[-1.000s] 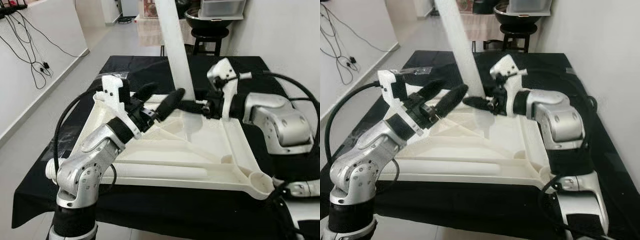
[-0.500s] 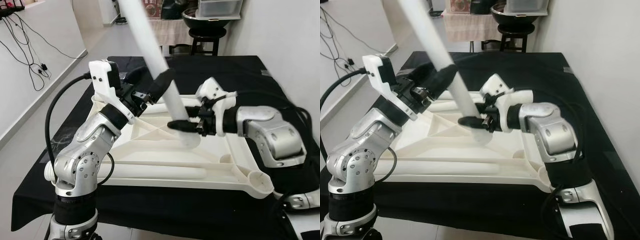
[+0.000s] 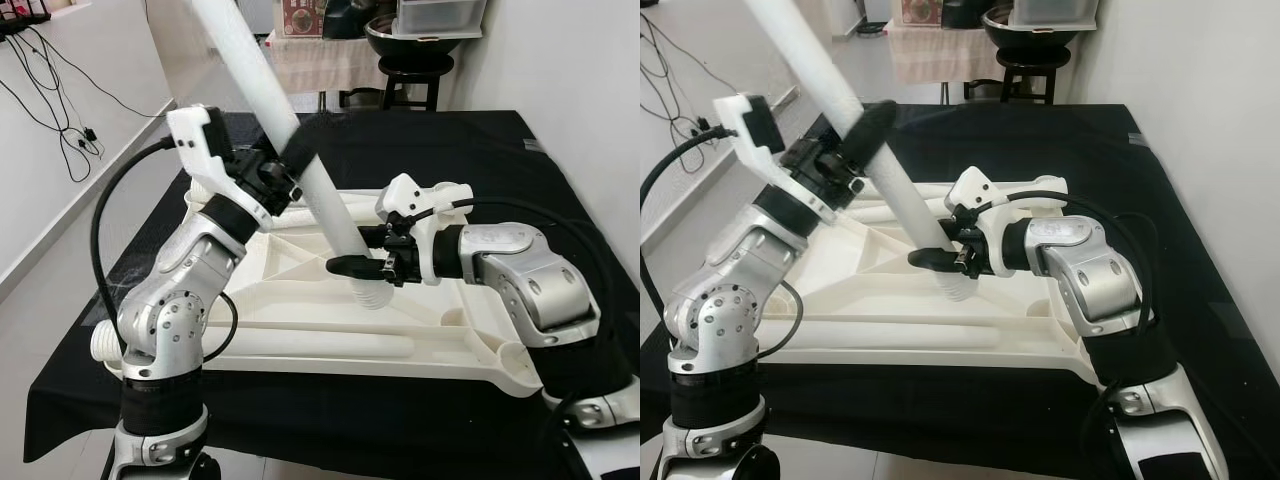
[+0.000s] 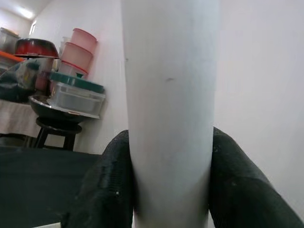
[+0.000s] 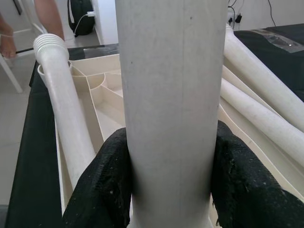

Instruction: Building children table

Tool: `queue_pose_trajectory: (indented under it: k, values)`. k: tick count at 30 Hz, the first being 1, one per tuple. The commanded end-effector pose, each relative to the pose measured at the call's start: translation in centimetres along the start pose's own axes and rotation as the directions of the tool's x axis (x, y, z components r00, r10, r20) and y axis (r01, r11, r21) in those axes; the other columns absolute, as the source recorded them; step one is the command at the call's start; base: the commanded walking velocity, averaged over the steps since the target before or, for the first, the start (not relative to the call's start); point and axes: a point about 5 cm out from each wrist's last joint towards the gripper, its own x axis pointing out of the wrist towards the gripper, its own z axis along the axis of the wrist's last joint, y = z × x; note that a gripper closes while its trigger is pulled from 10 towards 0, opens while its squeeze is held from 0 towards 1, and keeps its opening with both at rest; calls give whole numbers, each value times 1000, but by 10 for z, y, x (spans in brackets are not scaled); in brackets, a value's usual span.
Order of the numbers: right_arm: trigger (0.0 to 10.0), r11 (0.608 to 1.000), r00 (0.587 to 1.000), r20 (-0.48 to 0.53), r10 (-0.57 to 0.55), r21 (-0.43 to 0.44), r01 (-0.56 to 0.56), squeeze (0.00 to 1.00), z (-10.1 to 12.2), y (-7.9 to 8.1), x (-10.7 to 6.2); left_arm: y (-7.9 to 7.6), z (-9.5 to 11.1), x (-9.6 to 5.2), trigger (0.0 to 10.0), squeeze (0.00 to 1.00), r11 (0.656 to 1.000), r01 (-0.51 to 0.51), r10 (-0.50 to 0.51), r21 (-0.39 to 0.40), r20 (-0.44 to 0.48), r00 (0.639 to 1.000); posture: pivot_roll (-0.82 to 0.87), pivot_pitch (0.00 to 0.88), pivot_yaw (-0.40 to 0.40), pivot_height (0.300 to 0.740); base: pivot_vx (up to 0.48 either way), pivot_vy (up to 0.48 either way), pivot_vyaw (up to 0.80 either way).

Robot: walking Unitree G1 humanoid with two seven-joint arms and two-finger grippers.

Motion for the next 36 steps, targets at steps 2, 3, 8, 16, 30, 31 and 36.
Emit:
queue_pose_trajectory:
  k: [2,3,8,16,30,31,36]
  values:
    - [0,1000,1000,2,-12,-4,12,0,0,0,2,0,3,1,0,0,1000,1,-1,-9,18,1000,7,47,25,740,0,0,0]
    - [0,1000,1000,2,-12,-4,12,0,0,0,2,0,3,1,0,0,1000,1,-1,-9,18,1000,7,47,25,740,0,0,0]
    - [10000,996,995,45,-92,29,90,0,-3,-1,7,2,4,3,0,0,1000,6,-6,-11,19,1000,-2,41,32,740,0,0,0]
    - [10000,982,957,232,-176,-28,187,1000,3,-4,11,5,6,7,0,0,1000,29,-29,12,0,1000,-2,37,42,740,0,0,0]
    - [10000,996,963,270,2,-85,22,0,6,26,39,-9,-8,11,0,0,870,490,-458,45,-291,840,4,27,48,740,0,0,0]
    - [10000,996,963,270,2,-85,22,0,6,26,39,-9,-8,11,0,0,870,490,-458,45,-291,840,4,27,48,740,0,0,0]
    - [10000,997,974,220,54,-70,-39,0,1,34,50,-17,-6,19,0,0,787,610,-549,88,-349,759,3,23,44,740,0,0,0]
